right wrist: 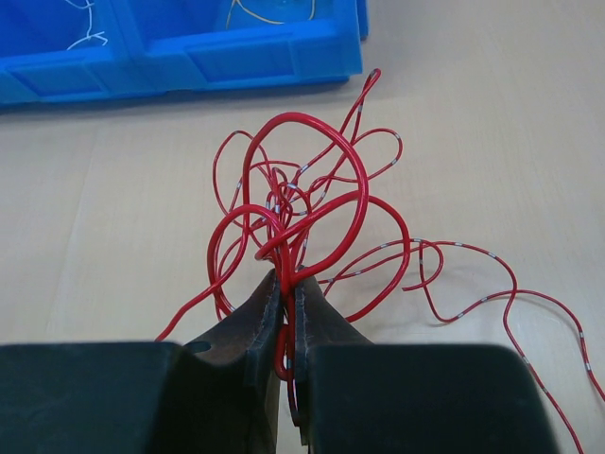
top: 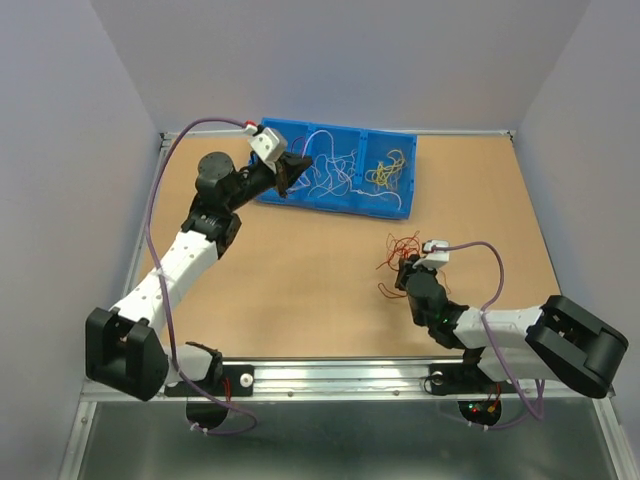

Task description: Untangle the cables

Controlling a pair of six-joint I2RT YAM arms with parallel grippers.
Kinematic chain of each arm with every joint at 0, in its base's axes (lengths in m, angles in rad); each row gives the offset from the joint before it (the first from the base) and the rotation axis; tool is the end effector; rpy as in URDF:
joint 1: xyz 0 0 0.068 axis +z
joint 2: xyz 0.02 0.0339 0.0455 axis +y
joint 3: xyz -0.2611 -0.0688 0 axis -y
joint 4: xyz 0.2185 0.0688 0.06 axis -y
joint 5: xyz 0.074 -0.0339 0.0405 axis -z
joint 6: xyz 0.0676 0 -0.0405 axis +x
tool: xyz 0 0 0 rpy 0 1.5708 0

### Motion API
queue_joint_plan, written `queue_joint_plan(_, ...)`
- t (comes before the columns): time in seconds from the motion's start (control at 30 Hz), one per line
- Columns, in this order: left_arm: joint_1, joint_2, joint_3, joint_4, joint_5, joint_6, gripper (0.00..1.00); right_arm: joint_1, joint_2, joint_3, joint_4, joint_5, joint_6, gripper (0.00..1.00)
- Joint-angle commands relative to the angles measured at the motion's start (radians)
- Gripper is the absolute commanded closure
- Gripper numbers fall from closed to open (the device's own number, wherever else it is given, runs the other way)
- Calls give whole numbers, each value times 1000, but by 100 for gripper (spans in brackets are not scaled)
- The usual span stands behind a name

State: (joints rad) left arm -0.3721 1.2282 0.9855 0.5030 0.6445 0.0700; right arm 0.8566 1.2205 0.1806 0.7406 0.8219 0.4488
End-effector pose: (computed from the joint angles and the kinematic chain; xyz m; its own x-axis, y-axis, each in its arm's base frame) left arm 0.2484 -0.1406 0.3981 0.2973 -0.0560 -0.9531 0.8127 0.5389 0.2218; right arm 0.1733 0.1243 0.1653 -0.1983 0.2222 -0.9546 0.0333 0.9749 0.2200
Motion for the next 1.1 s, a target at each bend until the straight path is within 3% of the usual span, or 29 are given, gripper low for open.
queue_joint_plan(0.0,1,129,177,-17,-87,-45,100,-5,11,40,37,25,11,99)
queue_joint_plan(0.23,-1,381,427,-21,-160,-113,100,-7,36,43,37,26,14,99)
queue_joint_plan(0.53,-23,658,754,-147,-209,-154,100,-7,-9,14,39,36,14,99)
queue_joint_plan(0.73,-71,749,788,-222,-334,-136,100,-5,-53,-9,39,33,7,99)
queue_joint_plan(0.87,-77,775,820,-250,-342,-115,100,-7,-85,-24,37,36,1,99)
queue_joint_plan(1.07,-134,671,800,-256,-485,-4,100,-7,-121,-39,39,29,-5,99)
